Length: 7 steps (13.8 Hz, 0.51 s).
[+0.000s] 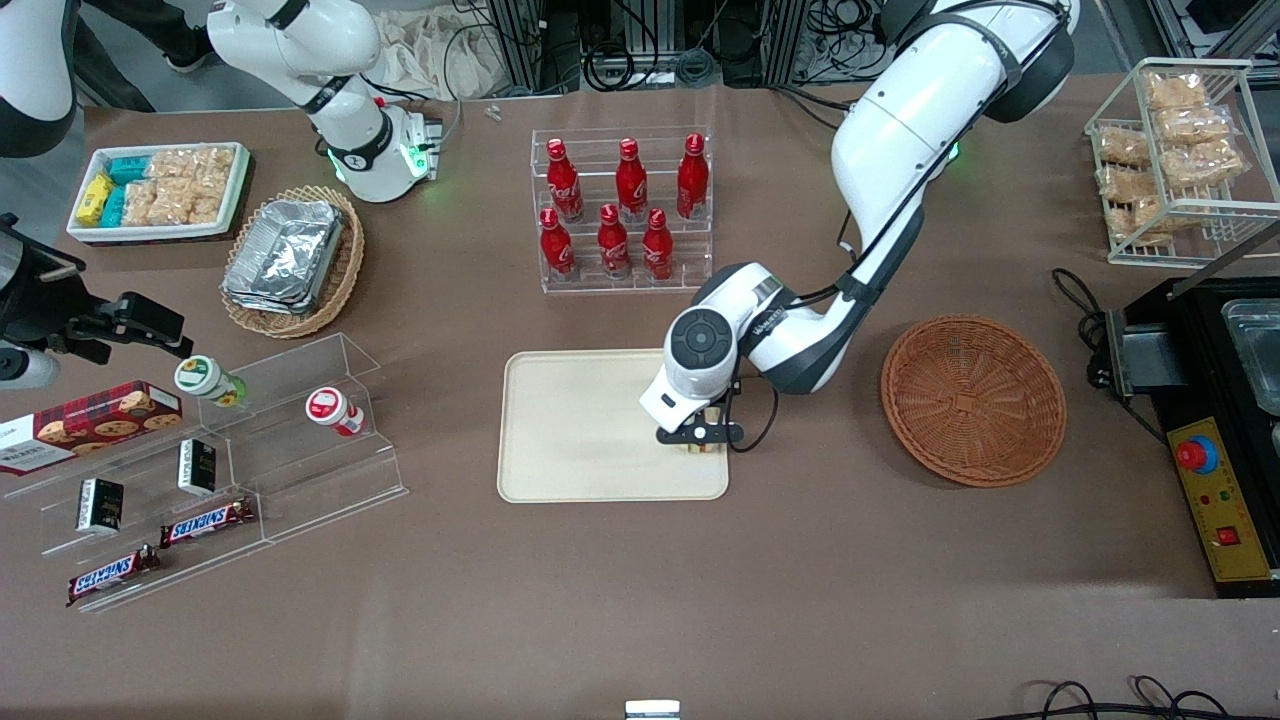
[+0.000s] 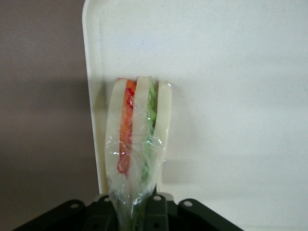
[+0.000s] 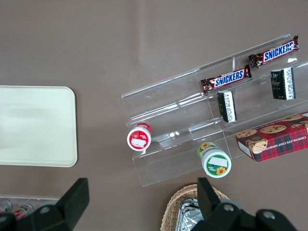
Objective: Place sandwich from basket to tray
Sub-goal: 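Carry the sandwich over the cream tray and lower it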
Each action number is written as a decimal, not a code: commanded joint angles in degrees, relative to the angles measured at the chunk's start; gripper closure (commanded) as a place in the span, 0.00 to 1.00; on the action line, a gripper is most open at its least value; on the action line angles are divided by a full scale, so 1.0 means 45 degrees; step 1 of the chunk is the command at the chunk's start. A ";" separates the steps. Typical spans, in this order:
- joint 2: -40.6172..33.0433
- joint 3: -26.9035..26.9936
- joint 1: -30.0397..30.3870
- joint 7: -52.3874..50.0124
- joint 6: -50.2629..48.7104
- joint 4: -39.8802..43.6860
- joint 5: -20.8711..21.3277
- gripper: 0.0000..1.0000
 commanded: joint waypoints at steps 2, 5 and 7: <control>0.0005 0.0249 -0.0222 -0.0578 -0.0055 0.0368 0.0555 0.00; -0.1399 0.0249 -0.0202 -0.0657 -0.1903 0.0387 0.0420 0.00; -0.2861 0.0249 0.0166 -0.0501 -0.2769 0.0349 0.0283 0.00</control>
